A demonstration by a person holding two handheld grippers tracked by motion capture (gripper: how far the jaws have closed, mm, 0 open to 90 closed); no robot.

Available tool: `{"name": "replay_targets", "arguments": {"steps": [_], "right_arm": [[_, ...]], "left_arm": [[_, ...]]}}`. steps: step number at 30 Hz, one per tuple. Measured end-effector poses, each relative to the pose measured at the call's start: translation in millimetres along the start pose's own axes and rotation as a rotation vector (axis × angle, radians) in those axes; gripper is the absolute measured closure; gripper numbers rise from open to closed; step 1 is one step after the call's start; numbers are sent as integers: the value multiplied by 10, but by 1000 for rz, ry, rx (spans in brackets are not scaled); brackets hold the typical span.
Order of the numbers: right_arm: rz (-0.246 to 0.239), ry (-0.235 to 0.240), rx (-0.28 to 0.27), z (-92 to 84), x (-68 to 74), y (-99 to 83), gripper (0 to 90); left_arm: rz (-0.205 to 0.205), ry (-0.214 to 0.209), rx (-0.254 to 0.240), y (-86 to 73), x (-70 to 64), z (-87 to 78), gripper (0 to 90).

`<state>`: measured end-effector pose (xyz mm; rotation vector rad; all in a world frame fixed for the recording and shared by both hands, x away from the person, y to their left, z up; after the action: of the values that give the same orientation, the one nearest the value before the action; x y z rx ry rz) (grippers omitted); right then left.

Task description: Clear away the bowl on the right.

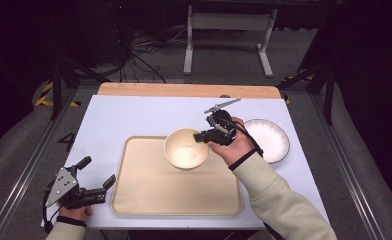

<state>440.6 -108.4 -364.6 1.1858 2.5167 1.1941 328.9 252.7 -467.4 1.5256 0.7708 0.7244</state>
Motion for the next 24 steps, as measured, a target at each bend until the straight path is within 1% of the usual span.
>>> {"name": "replay_targets", "arguments": {"steps": [7, 10, 16, 24], "right_arm": [[-4, 28, 12, 183, 55, -94, 830], [-8, 31, 18, 257, 71, -135, 829], [-2, 37, 42, 386, 89, -222, 829], [6, 40, 68, 510, 97, -313, 829]], "left_arm": [[-2, 0, 0, 0, -2, -1, 2], [-2, 1, -1, 0, -2, -2, 2], [-2, 1, -1, 0, -2, -2, 2], [-2, 1, -2, 0, -2, -2, 2]]}}
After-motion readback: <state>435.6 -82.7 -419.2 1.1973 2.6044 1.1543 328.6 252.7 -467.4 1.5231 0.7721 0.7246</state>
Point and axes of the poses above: each handheld gripper's, and its own axes: z roughly forward along the jaws, y roughly out of its top, x roughly to its left, the point moved 4 cm from there along z, roughly forward along the jaws, and after that the axes turned 4 degrees about -x, right-handed, at the moved point
